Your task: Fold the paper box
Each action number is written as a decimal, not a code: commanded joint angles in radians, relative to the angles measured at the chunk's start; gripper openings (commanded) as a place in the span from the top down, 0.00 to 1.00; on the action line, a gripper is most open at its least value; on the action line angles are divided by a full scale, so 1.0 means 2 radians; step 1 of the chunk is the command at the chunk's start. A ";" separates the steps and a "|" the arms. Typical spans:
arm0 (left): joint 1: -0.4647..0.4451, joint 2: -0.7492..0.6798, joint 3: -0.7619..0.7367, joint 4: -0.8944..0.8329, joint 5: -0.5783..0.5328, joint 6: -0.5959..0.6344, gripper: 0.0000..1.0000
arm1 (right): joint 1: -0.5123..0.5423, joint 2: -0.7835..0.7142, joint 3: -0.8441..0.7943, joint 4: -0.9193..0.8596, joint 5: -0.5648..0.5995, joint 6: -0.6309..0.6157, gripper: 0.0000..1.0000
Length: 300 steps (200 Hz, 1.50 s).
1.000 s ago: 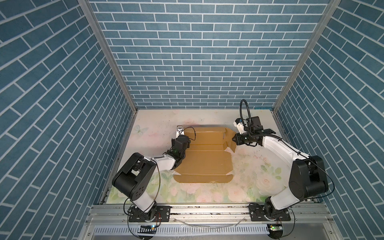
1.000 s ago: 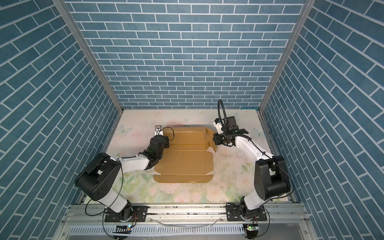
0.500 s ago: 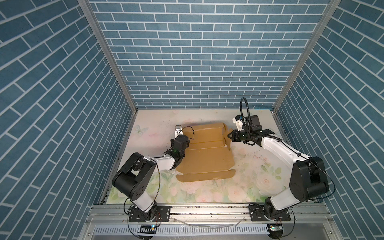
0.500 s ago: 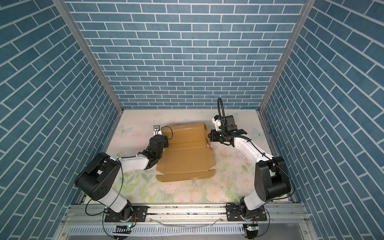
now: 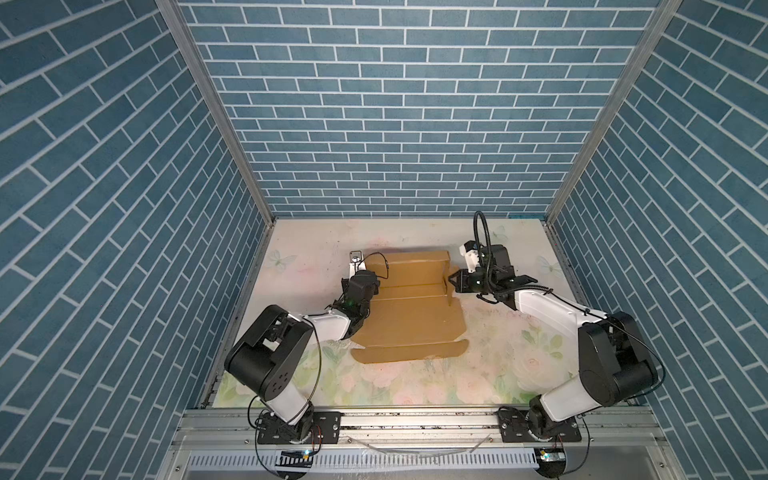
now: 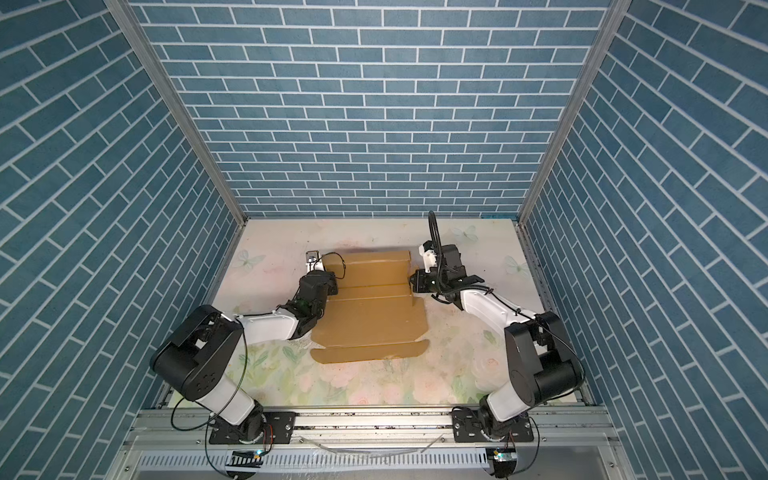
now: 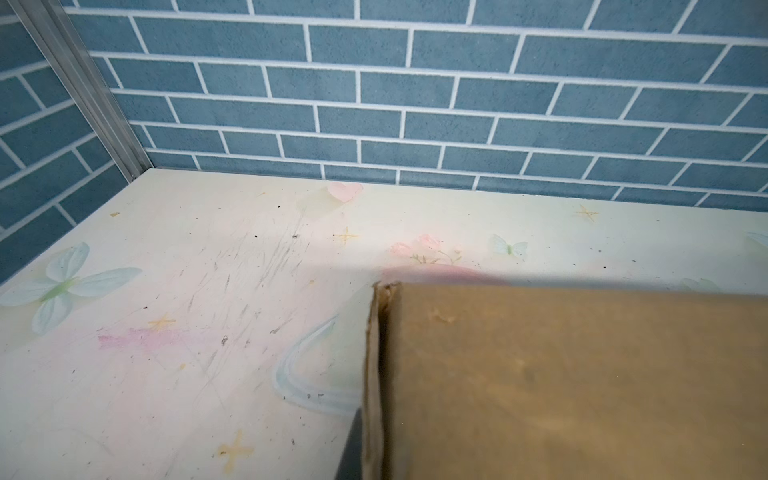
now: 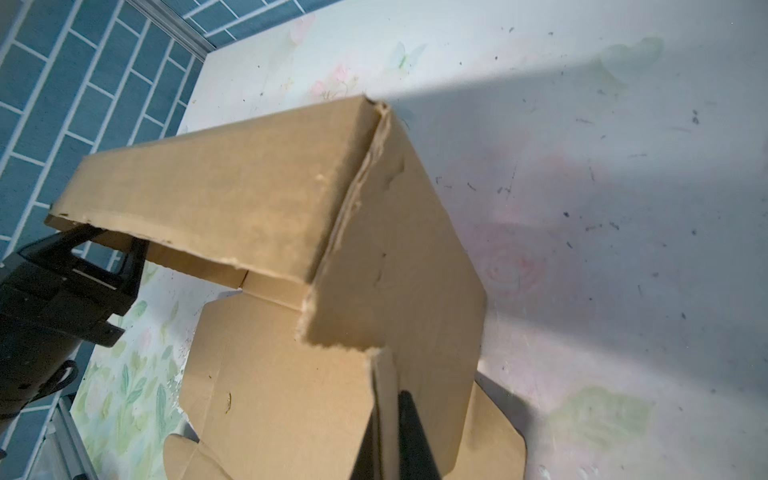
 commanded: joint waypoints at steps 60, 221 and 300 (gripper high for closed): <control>0.003 0.030 -0.008 -0.056 0.011 0.041 1.00 | -0.026 -0.018 -0.013 0.010 -0.090 -0.038 0.57; -0.020 0.039 -0.062 0.084 -0.024 0.107 1.00 | -0.052 0.002 0.019 0.072 -0.162 0.209 0.40; -0.024 0.043 -0.062 0.090 -0.025 0.108 1.00 | -0.047 0.035 0.039 0.000 -0.103 0.162 0.64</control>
